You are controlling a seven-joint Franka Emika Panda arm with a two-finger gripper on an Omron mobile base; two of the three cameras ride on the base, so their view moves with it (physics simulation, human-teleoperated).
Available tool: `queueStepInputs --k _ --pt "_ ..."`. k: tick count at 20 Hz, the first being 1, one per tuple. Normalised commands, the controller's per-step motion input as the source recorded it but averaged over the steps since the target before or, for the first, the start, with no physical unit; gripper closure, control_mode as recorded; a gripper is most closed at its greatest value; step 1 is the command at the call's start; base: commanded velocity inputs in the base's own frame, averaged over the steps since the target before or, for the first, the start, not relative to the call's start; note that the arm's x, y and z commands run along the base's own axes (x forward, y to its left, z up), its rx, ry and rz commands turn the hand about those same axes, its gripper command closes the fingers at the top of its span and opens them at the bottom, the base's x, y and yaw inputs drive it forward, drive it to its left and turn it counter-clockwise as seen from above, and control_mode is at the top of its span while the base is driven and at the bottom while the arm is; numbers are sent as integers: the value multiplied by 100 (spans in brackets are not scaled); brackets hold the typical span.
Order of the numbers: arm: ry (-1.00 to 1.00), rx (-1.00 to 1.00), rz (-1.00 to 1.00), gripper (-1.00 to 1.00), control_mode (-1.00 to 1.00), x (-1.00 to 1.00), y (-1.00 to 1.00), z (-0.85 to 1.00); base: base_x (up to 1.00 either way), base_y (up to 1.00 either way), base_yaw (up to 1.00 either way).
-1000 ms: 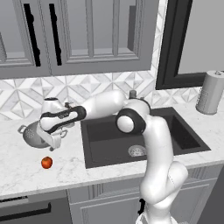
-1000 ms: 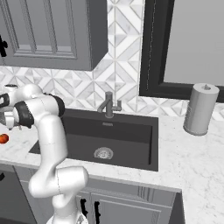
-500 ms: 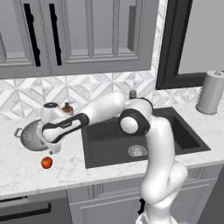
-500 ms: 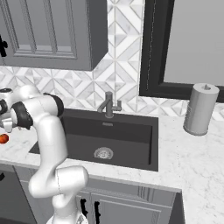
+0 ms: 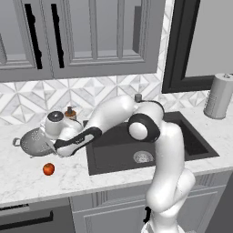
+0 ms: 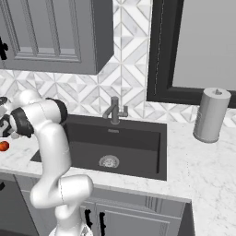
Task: Put the colander in the sink, put the apple in the colander, and turn on the sink faucet and pour water over the colander.
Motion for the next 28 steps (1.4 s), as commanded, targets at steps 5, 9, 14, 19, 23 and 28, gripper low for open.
queueStepInputs --k 5,9,14,19,23,28 --pt "-22 0 -3 100 -100 0 -3 0 0 0 0" --pt "-13 2 -3 100 -100 -2 -2 27 0 0 0" --pt "-2 9 -7 100 -100 -25 -13 48 0 0 0" --pt "5 13 -23 100 -100 -75 -36 28 0 0 0" --pt "8 15 -39 100 -100 -79 -53 7 0 0 0" --pt "7 11 -46 100 -100 -69 -49 0 0 0 0"
